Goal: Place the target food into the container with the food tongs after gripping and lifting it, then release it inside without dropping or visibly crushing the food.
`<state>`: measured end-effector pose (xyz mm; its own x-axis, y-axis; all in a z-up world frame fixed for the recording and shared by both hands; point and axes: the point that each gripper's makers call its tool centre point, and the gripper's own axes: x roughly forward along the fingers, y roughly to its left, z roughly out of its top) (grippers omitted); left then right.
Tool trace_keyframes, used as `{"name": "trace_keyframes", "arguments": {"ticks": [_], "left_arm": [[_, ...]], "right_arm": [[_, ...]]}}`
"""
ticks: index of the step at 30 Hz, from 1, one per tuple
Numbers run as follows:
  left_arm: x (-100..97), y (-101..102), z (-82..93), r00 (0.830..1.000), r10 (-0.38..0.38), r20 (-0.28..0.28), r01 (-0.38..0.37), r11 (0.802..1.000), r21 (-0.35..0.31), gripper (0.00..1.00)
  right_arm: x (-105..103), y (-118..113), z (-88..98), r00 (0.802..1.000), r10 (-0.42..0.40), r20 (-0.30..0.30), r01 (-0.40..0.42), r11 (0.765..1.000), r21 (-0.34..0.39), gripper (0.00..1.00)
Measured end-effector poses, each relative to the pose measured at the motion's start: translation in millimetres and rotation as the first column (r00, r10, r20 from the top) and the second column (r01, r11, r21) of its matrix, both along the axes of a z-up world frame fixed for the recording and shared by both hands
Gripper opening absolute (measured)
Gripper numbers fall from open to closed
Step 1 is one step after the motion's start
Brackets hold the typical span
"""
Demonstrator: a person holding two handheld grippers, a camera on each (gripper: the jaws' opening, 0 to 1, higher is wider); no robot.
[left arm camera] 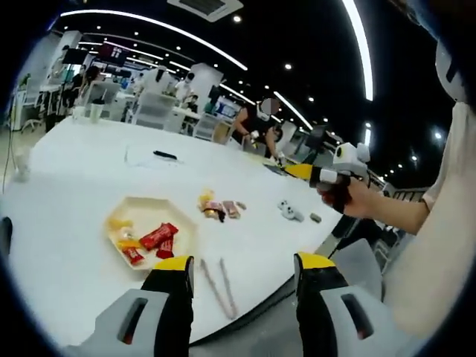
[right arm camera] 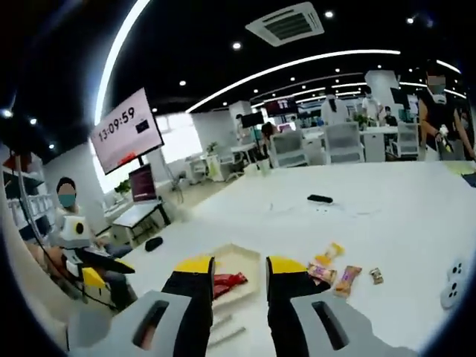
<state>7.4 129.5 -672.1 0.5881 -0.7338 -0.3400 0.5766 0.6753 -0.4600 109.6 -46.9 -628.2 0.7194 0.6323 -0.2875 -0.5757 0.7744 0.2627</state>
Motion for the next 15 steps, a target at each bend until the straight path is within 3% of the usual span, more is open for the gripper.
{"name": "trace_keyframes", "arguments": {"ticks": [8,15], "left_arm": [[-5.8,1.7,-11.9,1.0,-0.005,-0.02,0.005,1.0,0.009,0.53],[3.9,-18.4,-45.4,0.998,-0.058,-0.033,0.06,0.996,0.064,0.5]], "right_arm": [[-32.3,32.5,-28.2,0.997,0.039,-0.069,-0.039,0.999,0.001,0.28],[-40.9,24.2,-15.3,0.998,0.014,-0.054,-0.014,1.0,0.003,0.28]]}}
